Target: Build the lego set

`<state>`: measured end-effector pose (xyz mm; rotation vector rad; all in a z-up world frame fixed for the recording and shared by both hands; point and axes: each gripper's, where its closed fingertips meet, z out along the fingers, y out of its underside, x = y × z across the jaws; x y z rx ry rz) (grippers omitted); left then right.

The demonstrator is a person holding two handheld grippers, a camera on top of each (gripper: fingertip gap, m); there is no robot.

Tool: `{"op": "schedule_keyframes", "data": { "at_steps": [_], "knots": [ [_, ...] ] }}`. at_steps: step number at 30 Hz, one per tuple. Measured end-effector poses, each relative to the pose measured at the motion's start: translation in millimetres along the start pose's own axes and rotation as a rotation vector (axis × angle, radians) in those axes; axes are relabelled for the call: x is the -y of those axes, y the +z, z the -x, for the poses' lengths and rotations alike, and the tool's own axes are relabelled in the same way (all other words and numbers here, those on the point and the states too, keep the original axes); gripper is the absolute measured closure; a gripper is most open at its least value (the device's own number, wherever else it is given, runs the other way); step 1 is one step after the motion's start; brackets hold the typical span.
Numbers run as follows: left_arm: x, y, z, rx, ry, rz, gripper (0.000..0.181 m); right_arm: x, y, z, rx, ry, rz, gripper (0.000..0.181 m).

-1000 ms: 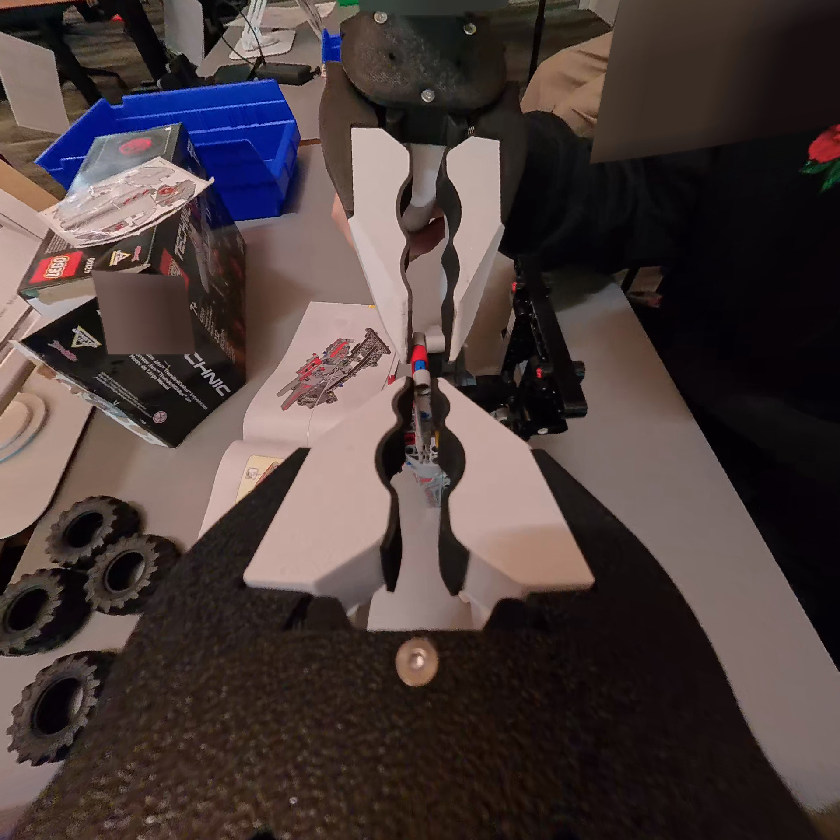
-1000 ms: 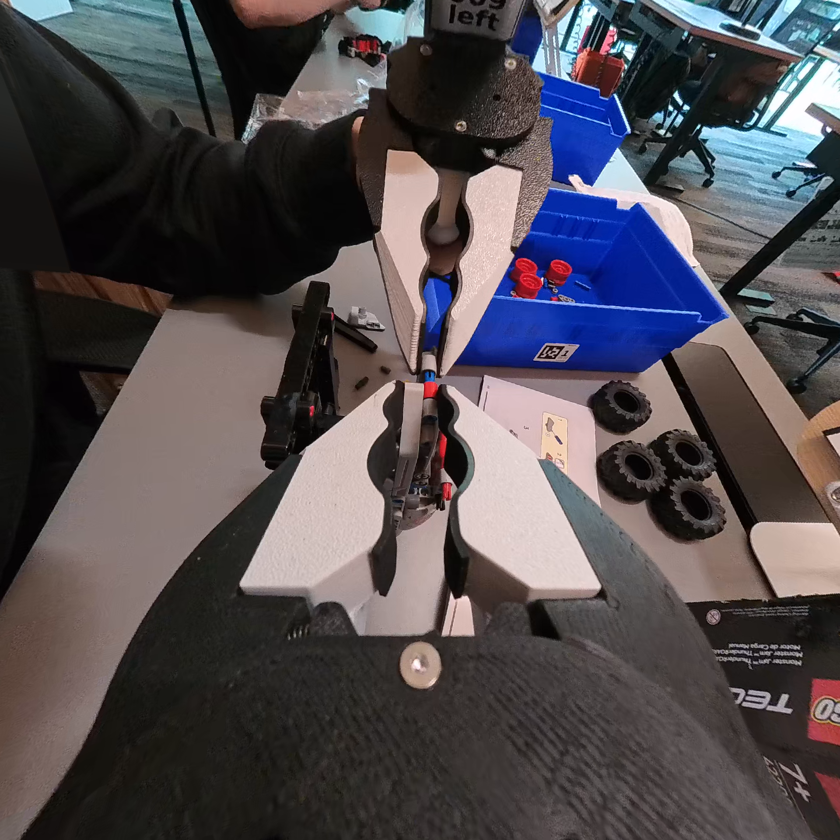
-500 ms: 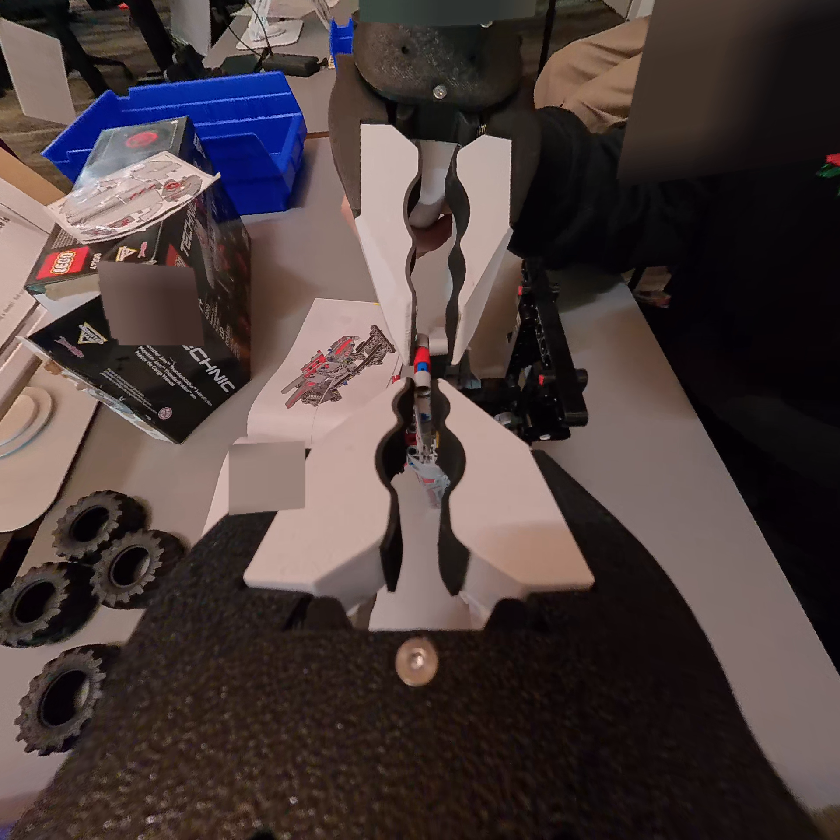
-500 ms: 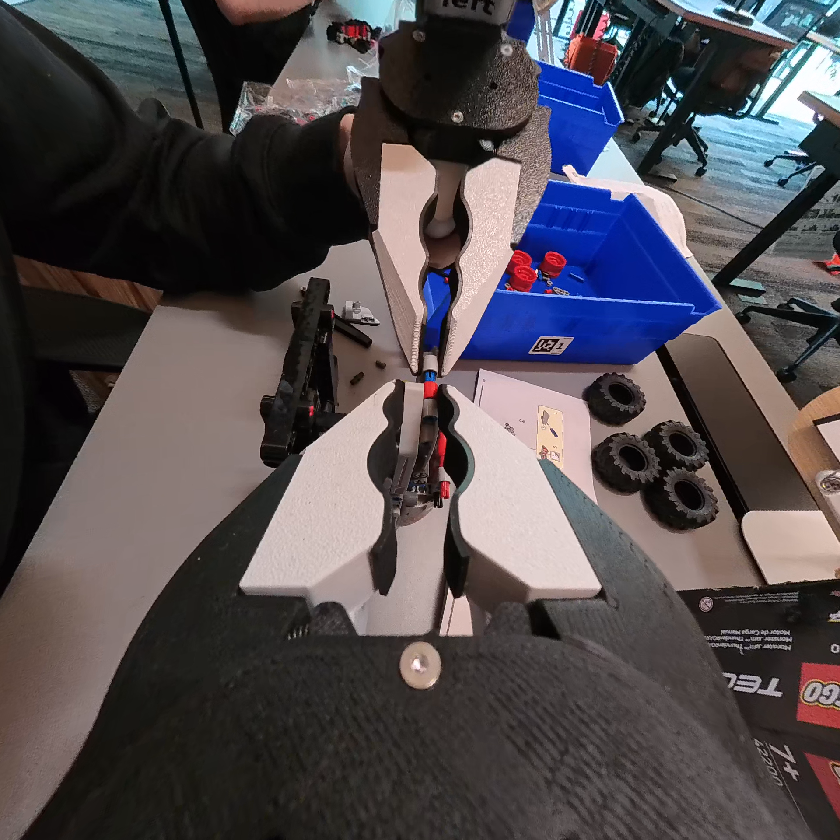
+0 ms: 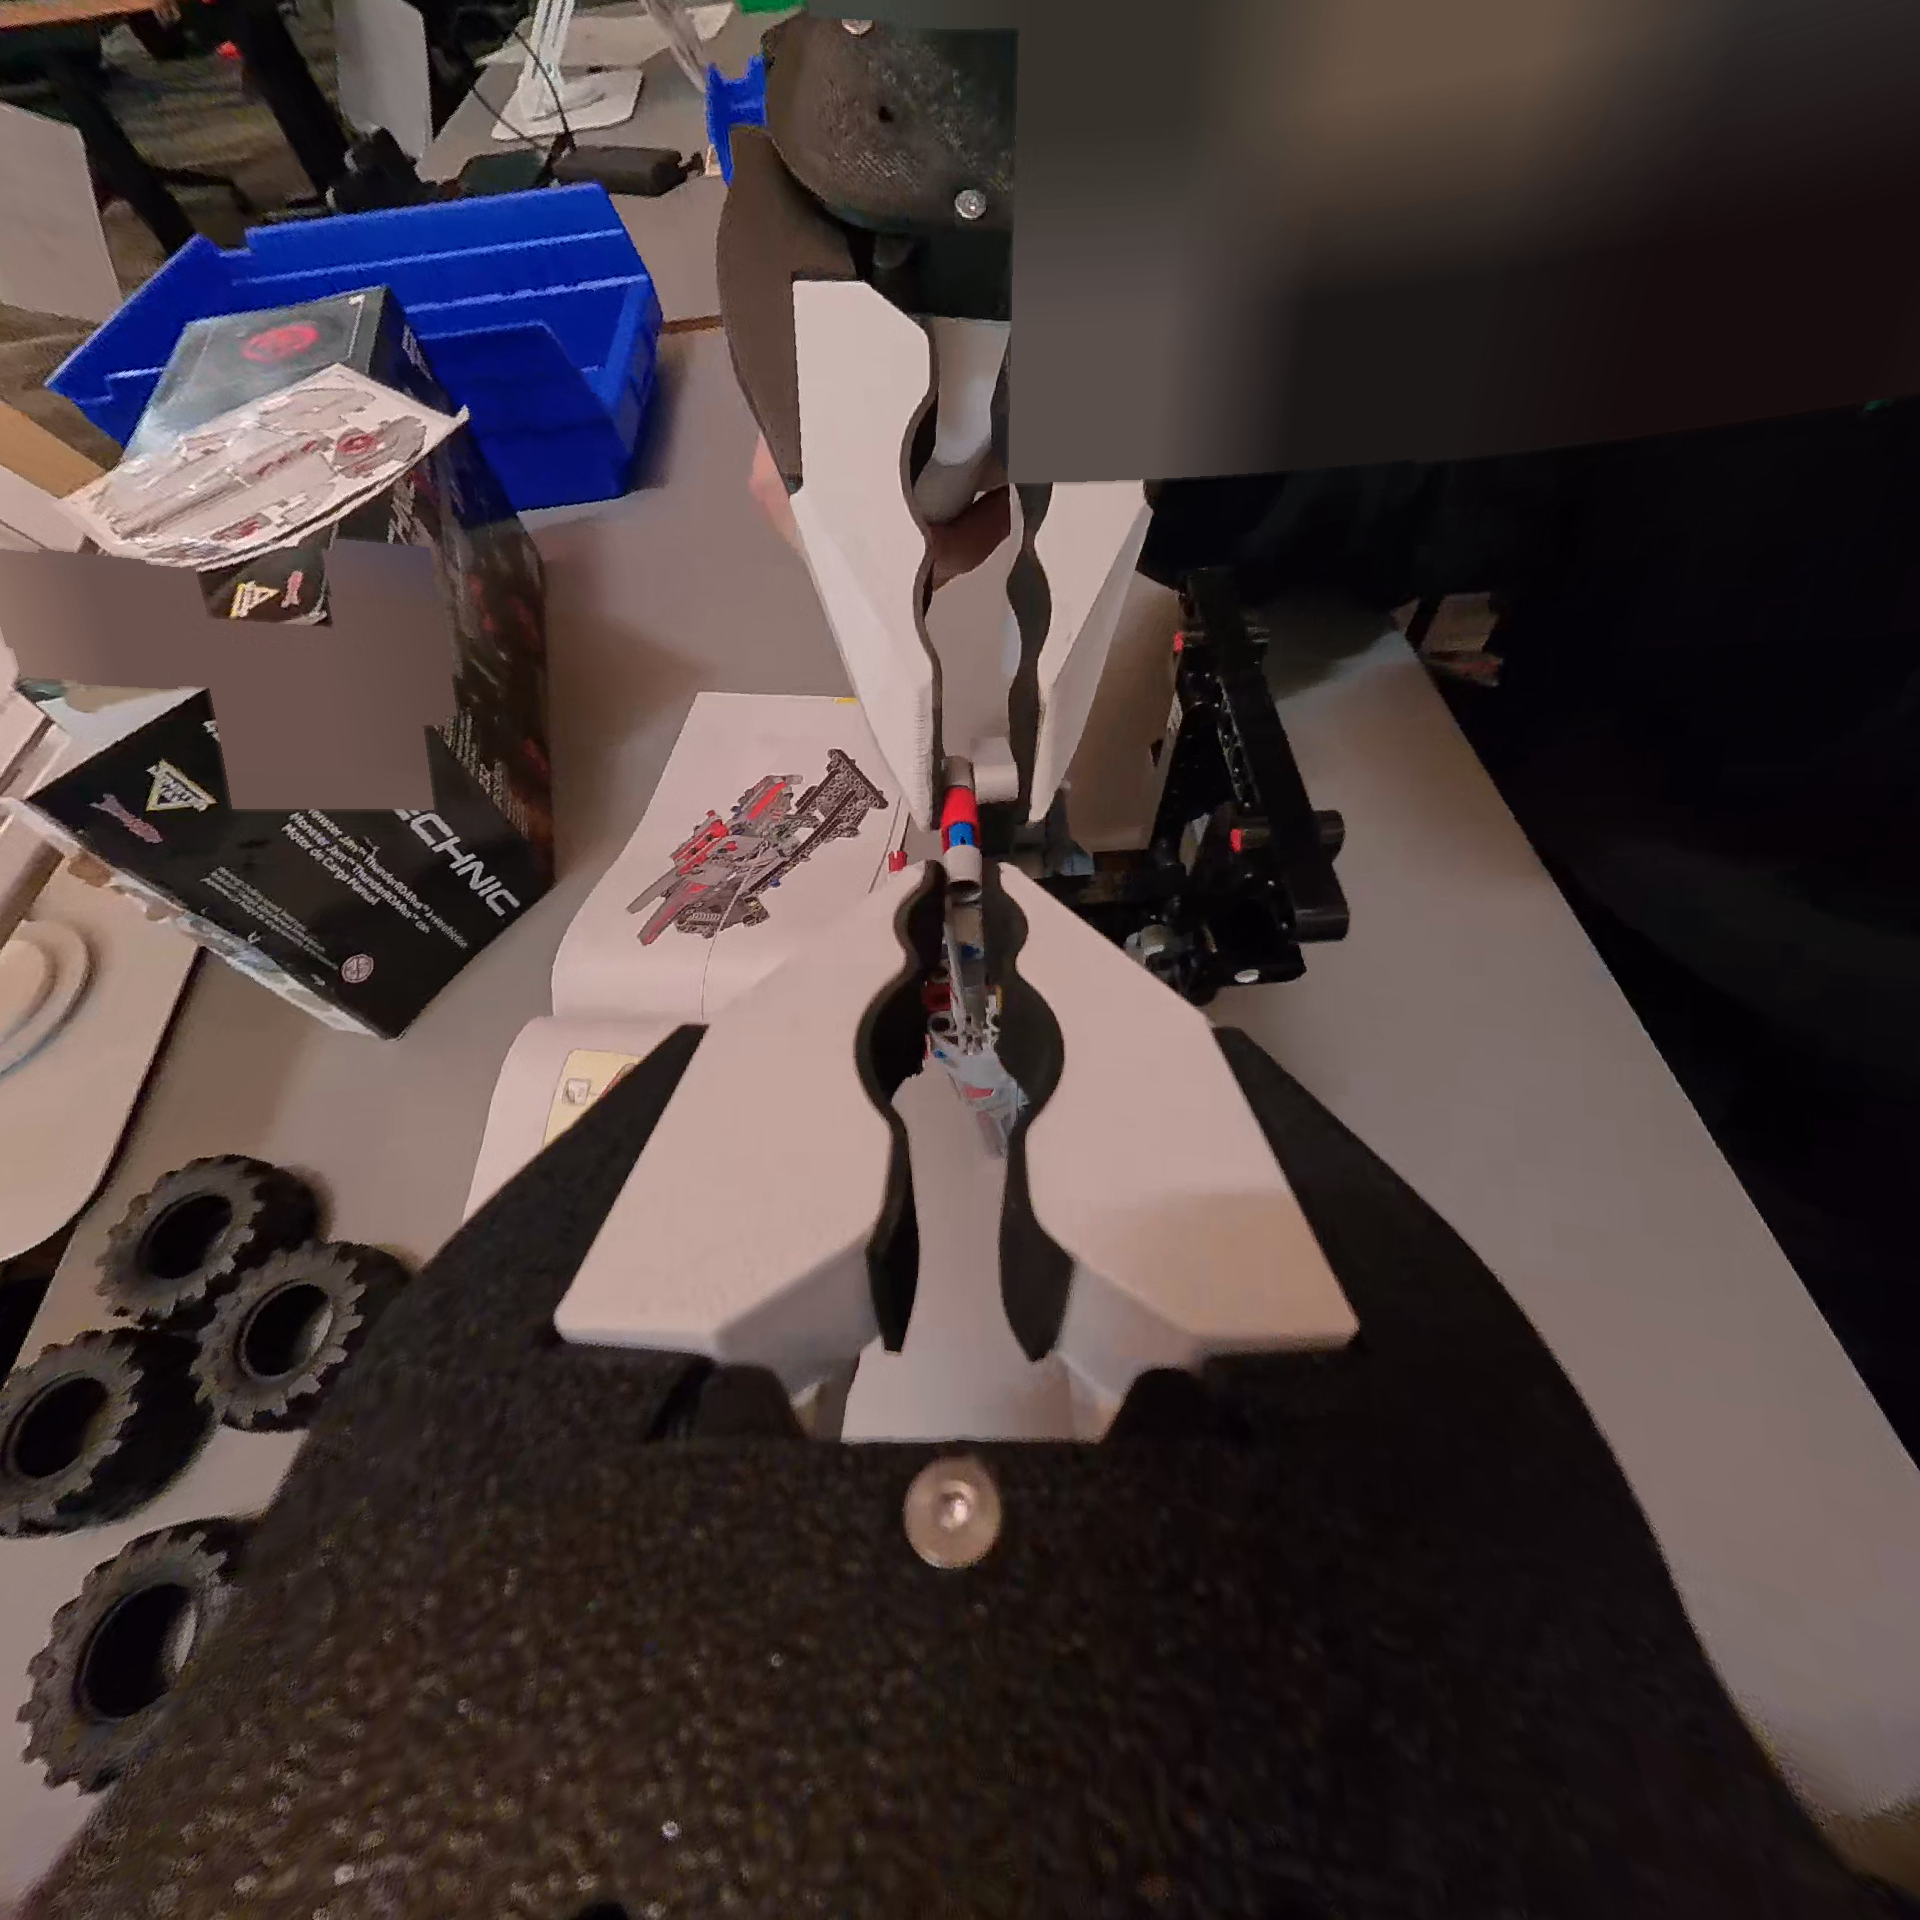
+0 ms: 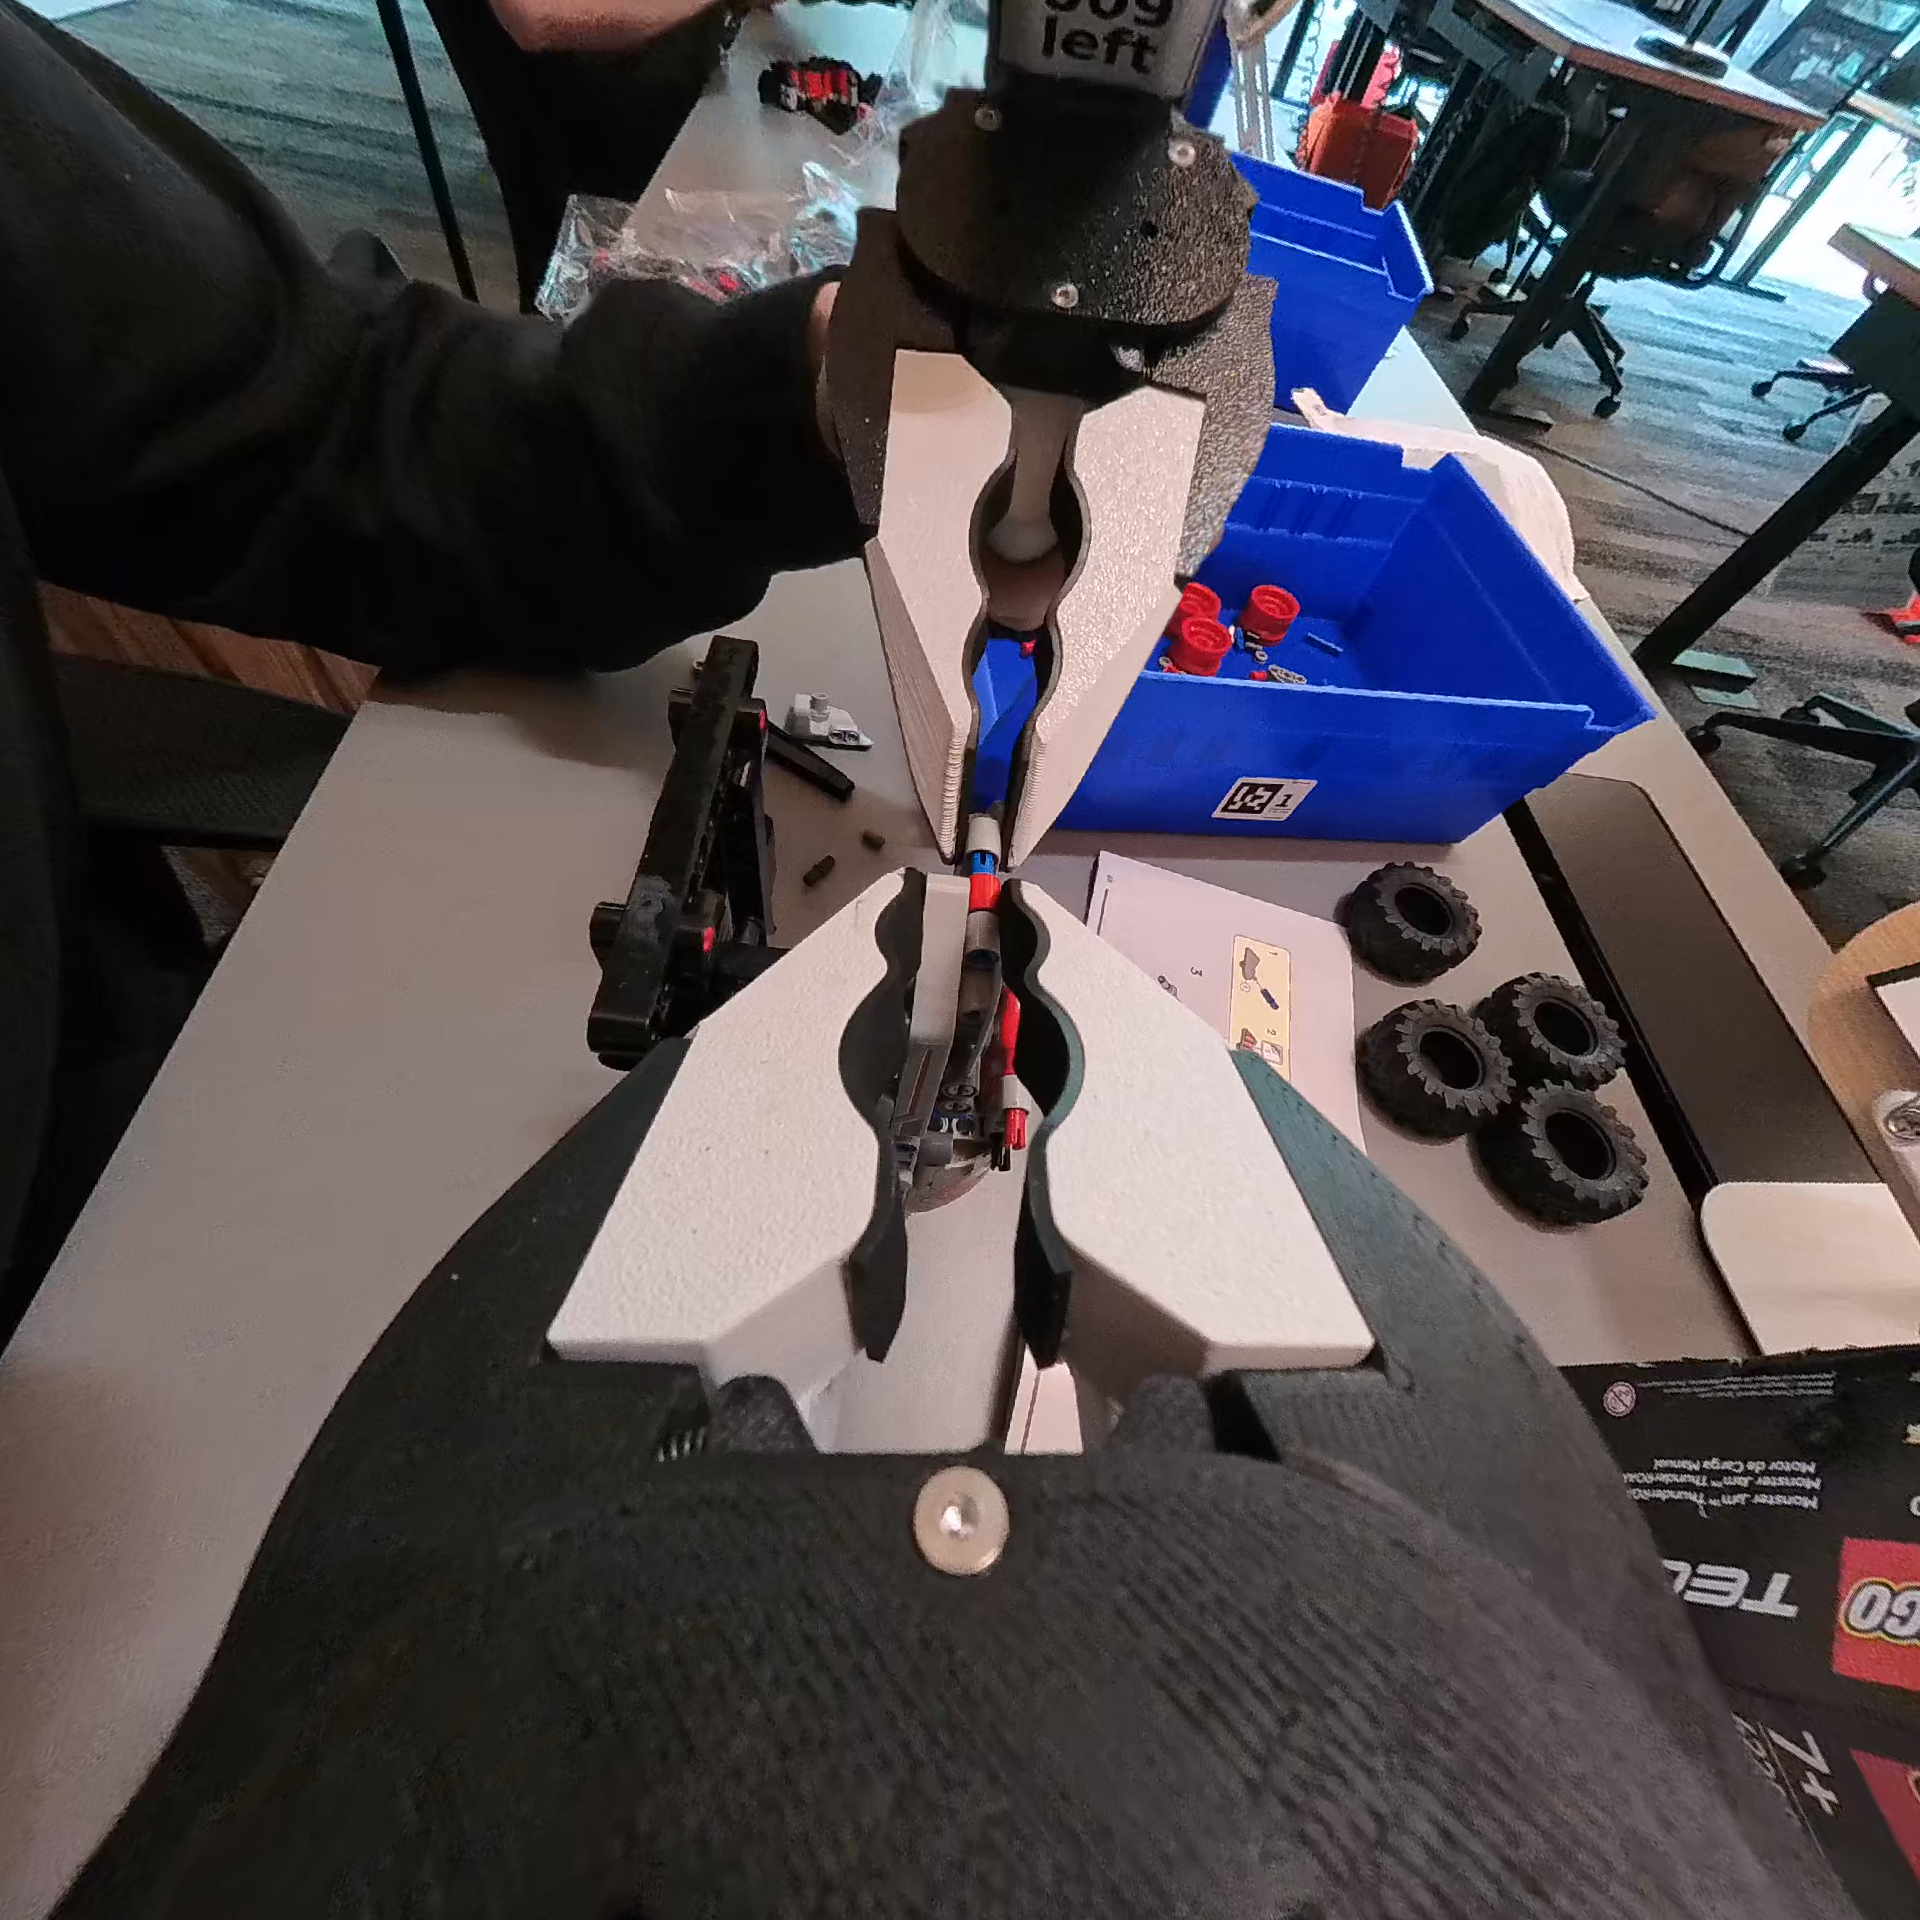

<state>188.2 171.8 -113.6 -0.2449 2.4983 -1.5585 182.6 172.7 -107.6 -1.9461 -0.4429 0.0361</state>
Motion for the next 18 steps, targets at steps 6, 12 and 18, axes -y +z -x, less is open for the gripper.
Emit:
{"op": "schedule_keyframes", "data": {
  "at_steps": [6, 12, 18],
  "knots": [
    [-0.3, 0.1, 0.4, -0.045, -0.021, -0.068, 0.177, 0.0, -0.1, -0.3, 0.008, 0.016, -0.009, 0.168],
    [0.1, 0.4, 0.5, -0.041, 0.001, -0.073, 0.177, -0.1, -0.1, -0.6, 0.005, 0.017, -0.007, 0.168],
    [0.8, 0.5, 0.7, 0.013, 0.043, -0.002, 0.177, 0.0, -0.2, -0.9, -0.011, 0.000, 0.005, 0.168]
  ]
}}
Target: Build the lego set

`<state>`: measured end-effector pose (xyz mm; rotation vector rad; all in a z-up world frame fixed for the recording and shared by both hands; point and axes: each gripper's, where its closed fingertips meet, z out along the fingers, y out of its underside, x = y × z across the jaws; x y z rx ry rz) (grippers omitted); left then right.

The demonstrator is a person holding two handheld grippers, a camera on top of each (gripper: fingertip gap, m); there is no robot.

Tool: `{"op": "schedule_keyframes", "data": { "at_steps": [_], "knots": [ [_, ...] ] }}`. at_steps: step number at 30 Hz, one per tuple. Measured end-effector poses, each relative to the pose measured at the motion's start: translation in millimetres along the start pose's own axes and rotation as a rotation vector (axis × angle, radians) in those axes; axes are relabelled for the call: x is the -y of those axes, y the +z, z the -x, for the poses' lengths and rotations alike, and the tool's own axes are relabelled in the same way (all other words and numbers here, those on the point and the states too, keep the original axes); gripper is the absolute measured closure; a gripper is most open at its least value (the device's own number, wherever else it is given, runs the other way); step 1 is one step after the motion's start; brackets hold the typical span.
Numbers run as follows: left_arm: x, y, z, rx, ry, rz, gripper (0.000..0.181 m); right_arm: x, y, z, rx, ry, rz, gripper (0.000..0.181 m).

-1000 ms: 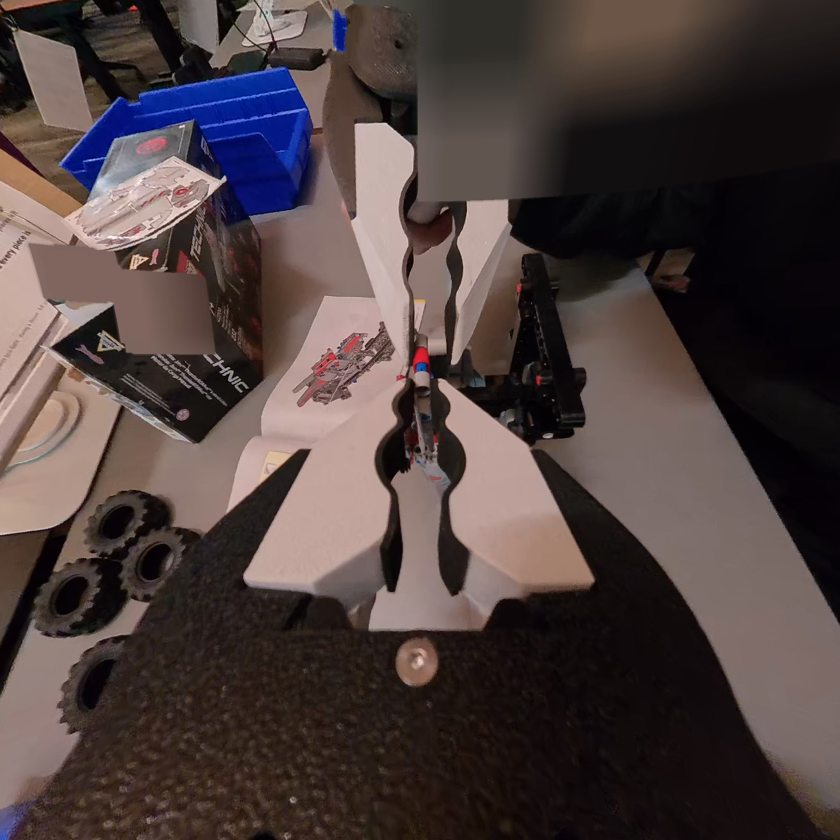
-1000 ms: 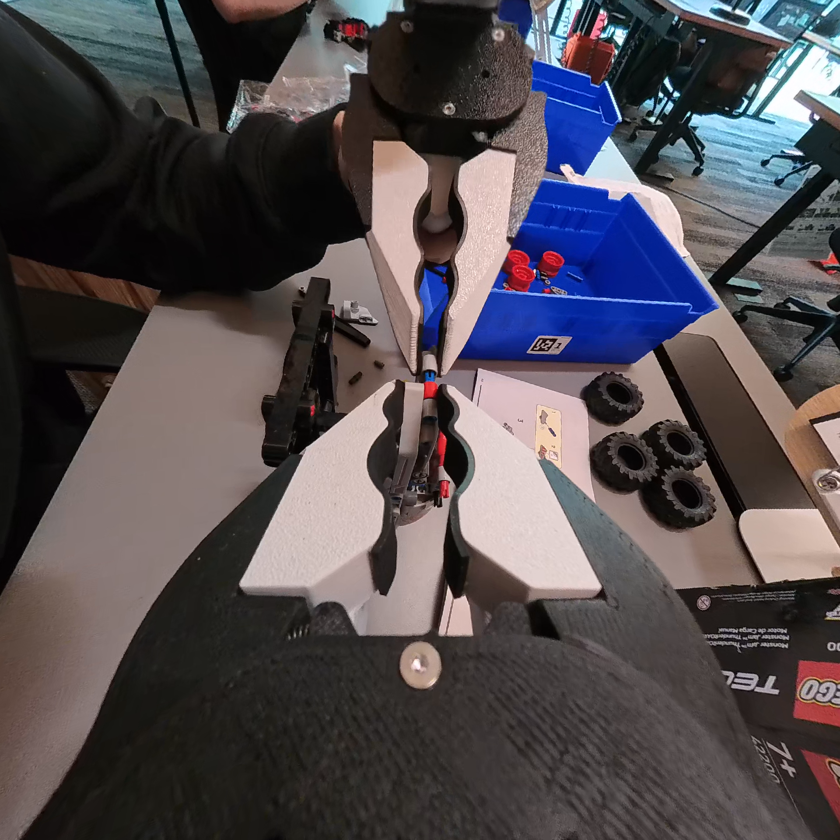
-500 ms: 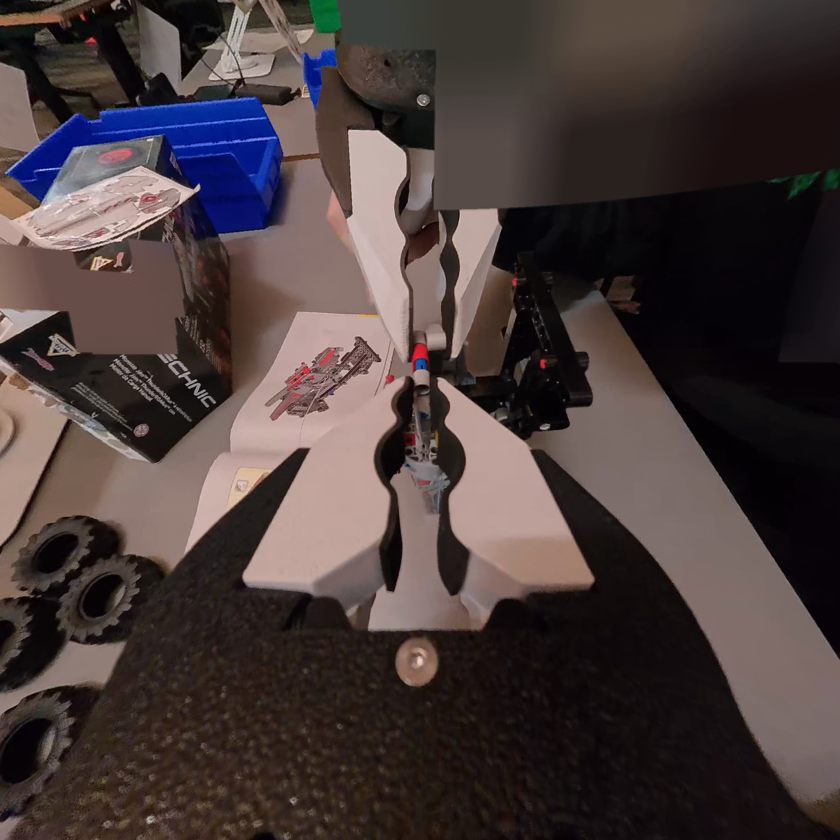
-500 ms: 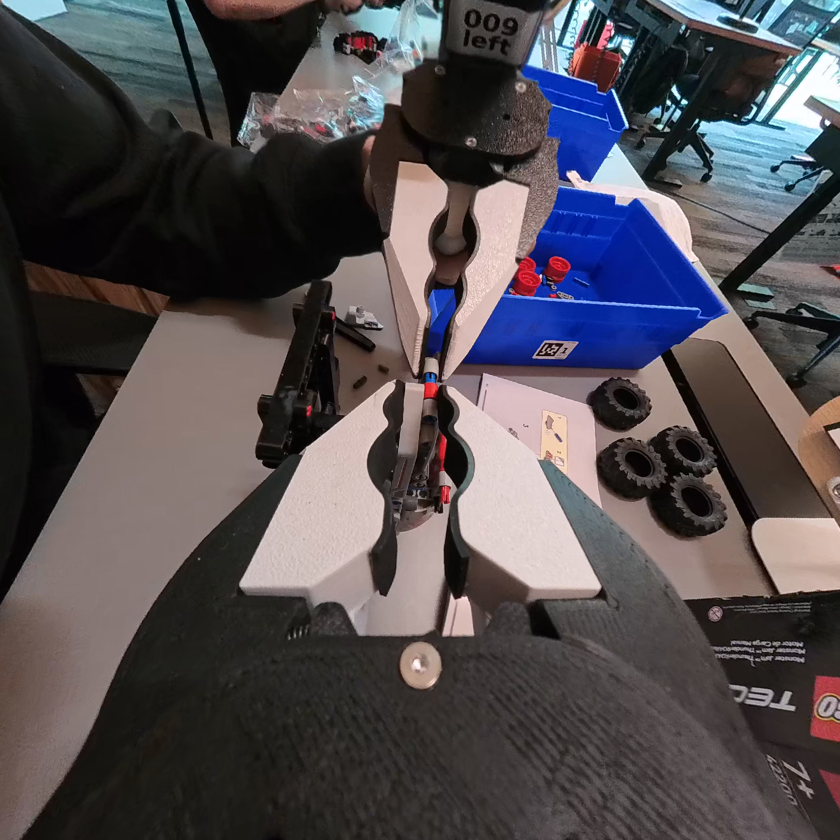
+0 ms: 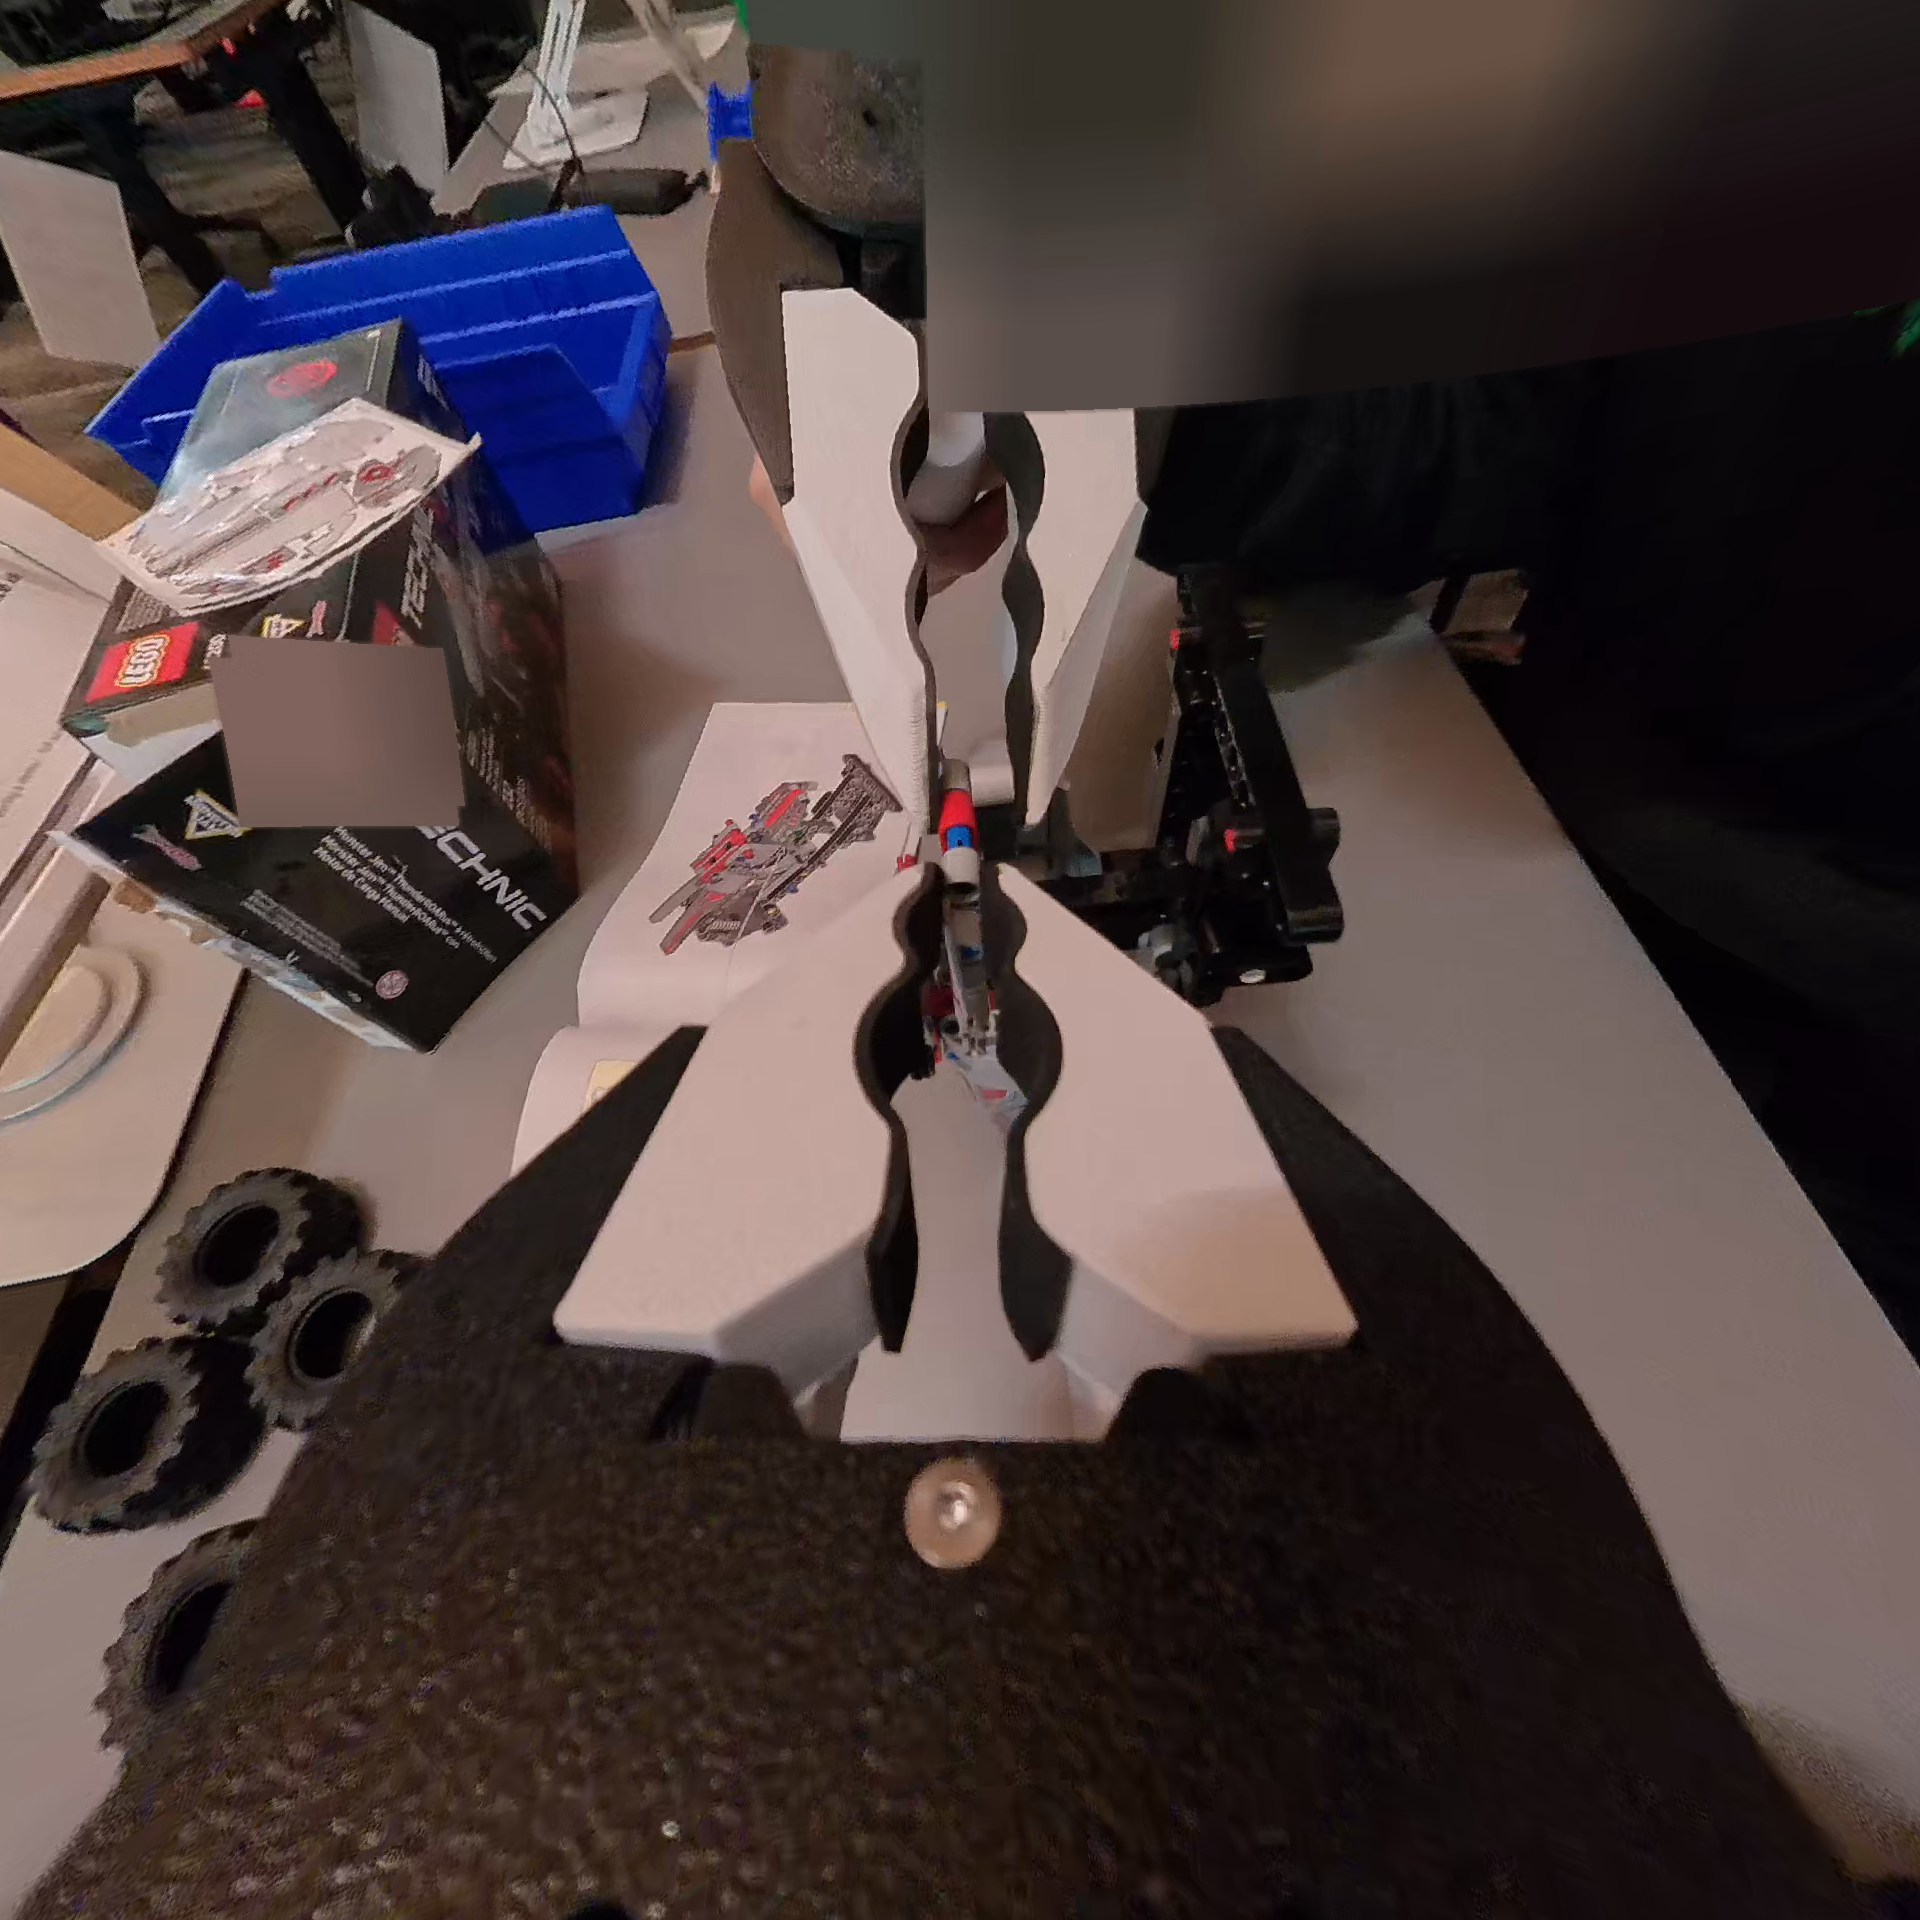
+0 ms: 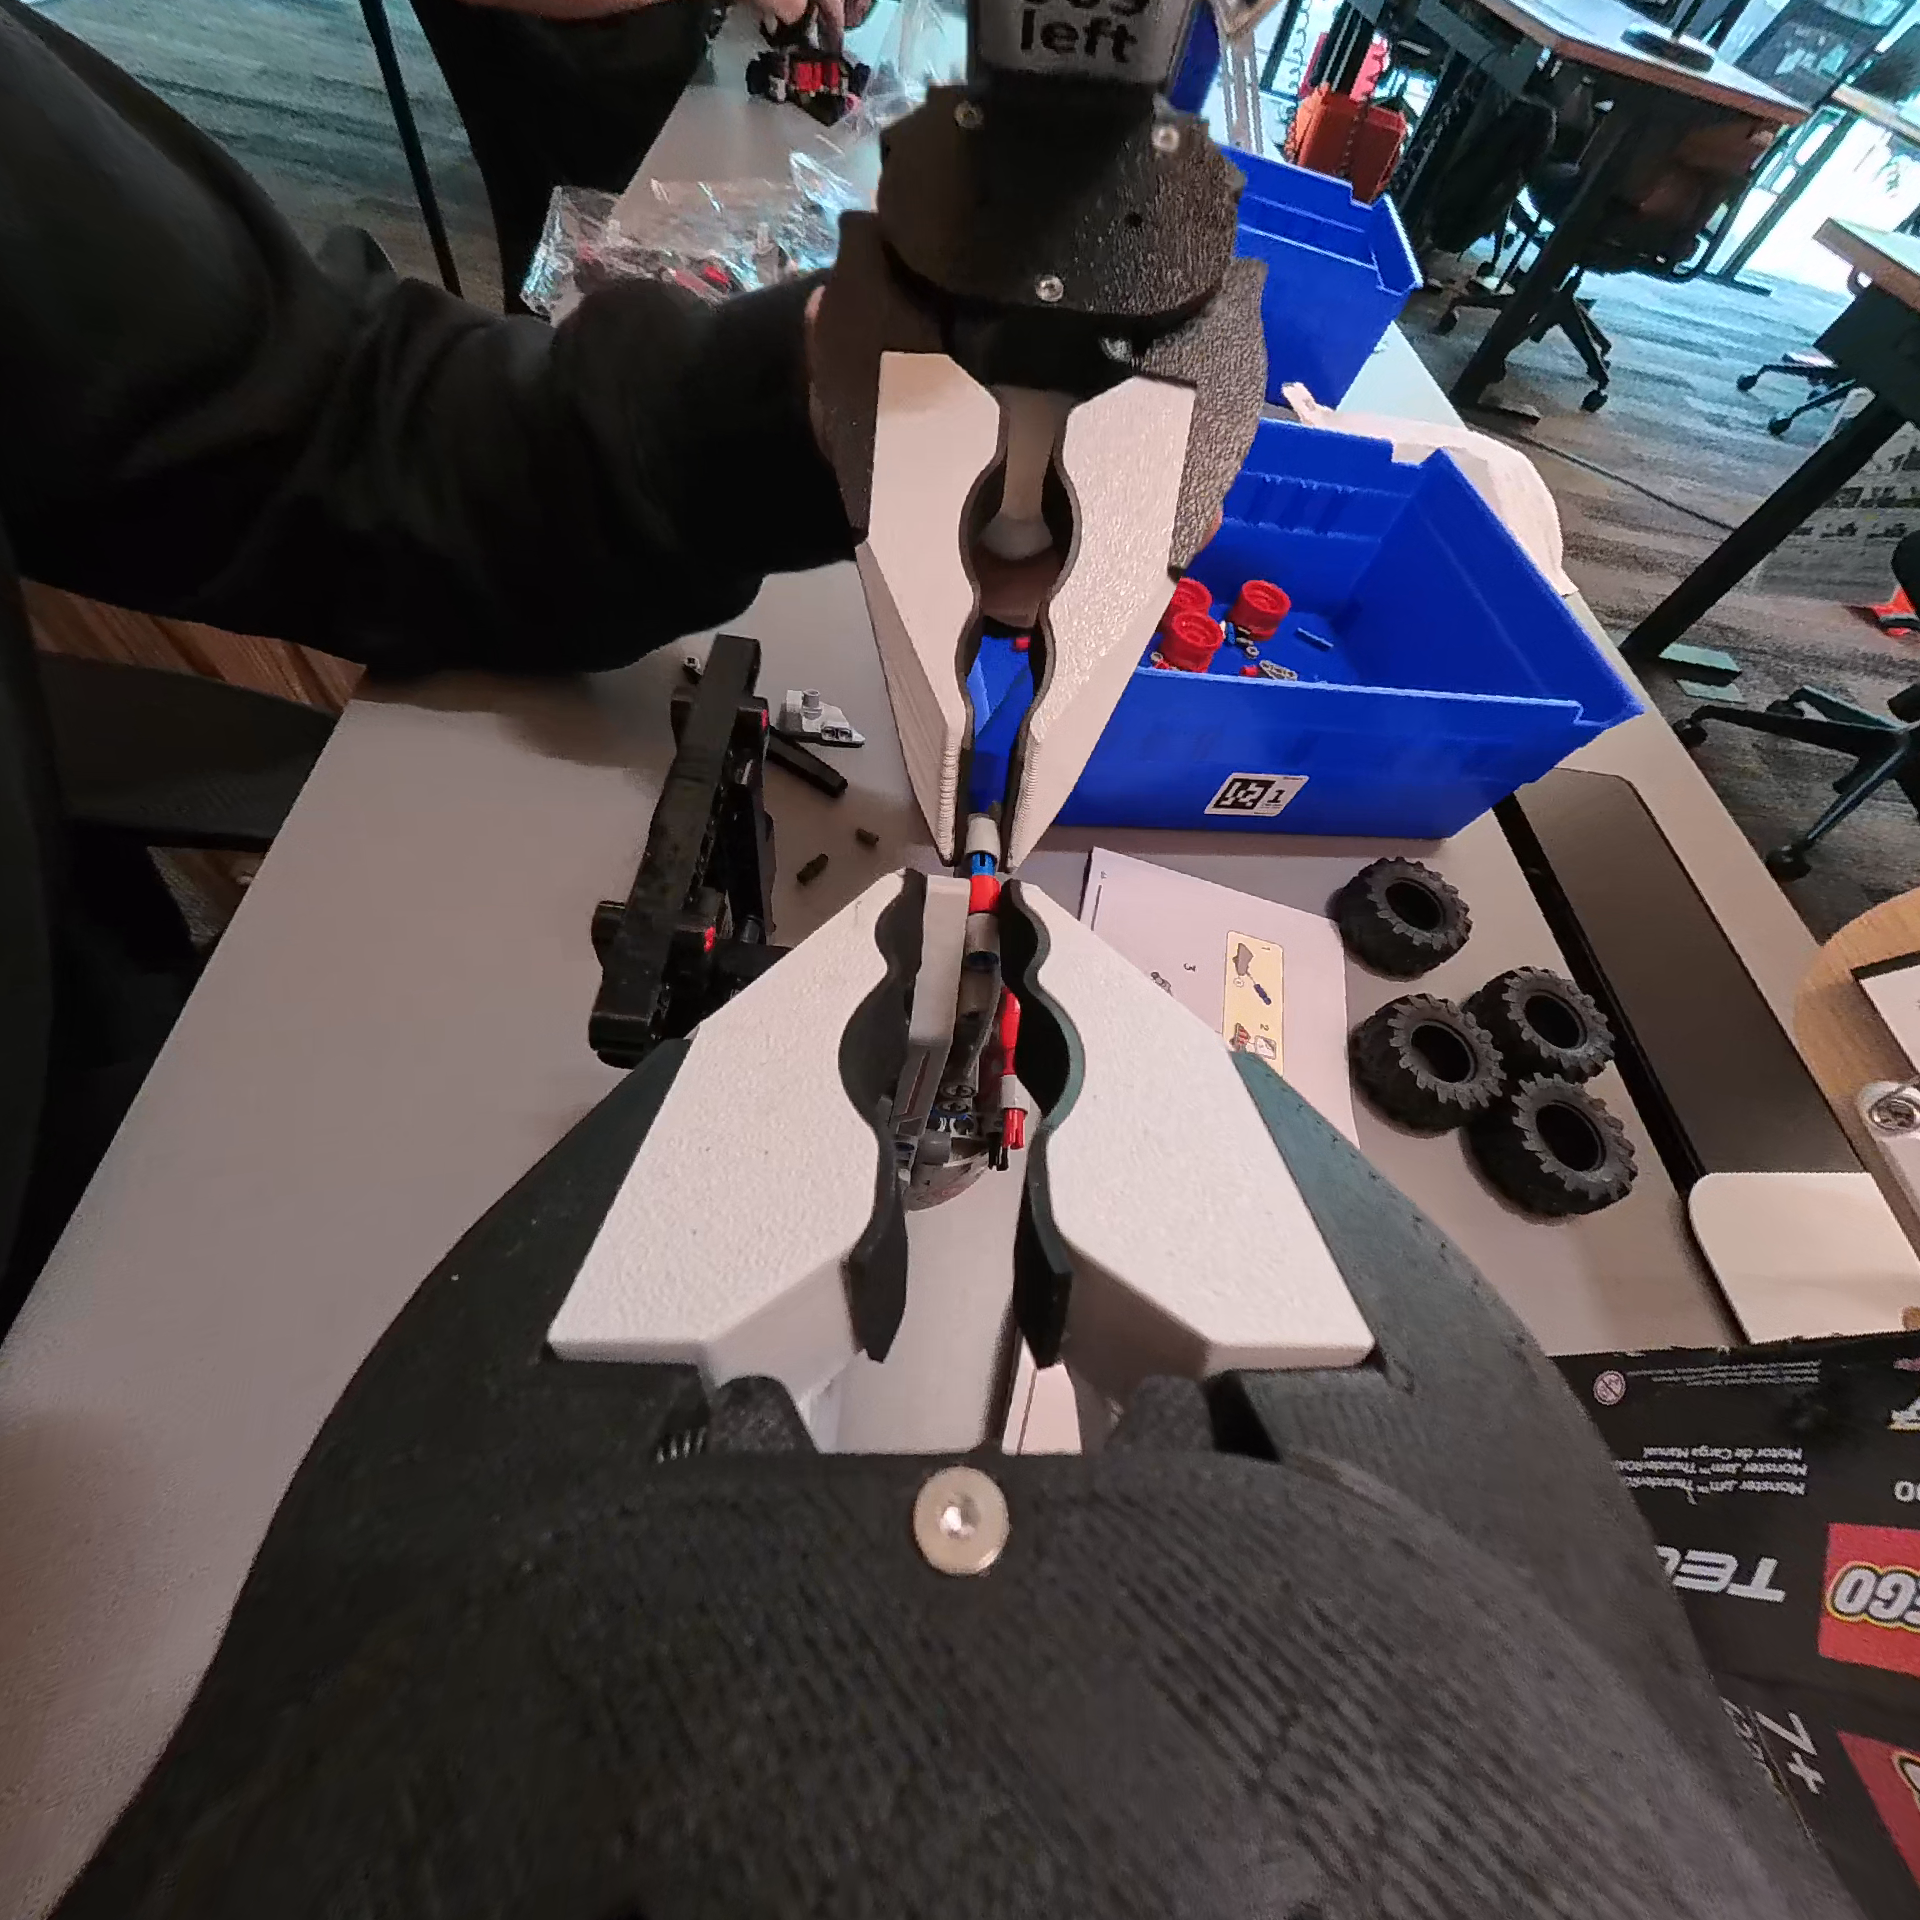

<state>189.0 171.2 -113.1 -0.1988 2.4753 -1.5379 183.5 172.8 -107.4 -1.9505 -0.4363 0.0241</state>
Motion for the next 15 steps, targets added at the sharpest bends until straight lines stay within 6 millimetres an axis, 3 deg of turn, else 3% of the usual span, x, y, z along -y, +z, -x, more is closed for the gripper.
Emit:
{"op": "schedule_keyframes", "data": {
  "at_steps": [9, 15],
  "knots": [
    [1.0, 1.3, 3.4, 0.065, -0.116, 0.235, 0.178, -1.4, -2.0, -4.3, -0.038, -0.021, 0.030, 0.168],
    [-0.6, 0.0, 0.1, 0.119, -0.098, 0.385, 0.177, -0.9, -1.3, -1.6, -0.032, -0.034, 0.050, 0.168]
  ]
}}
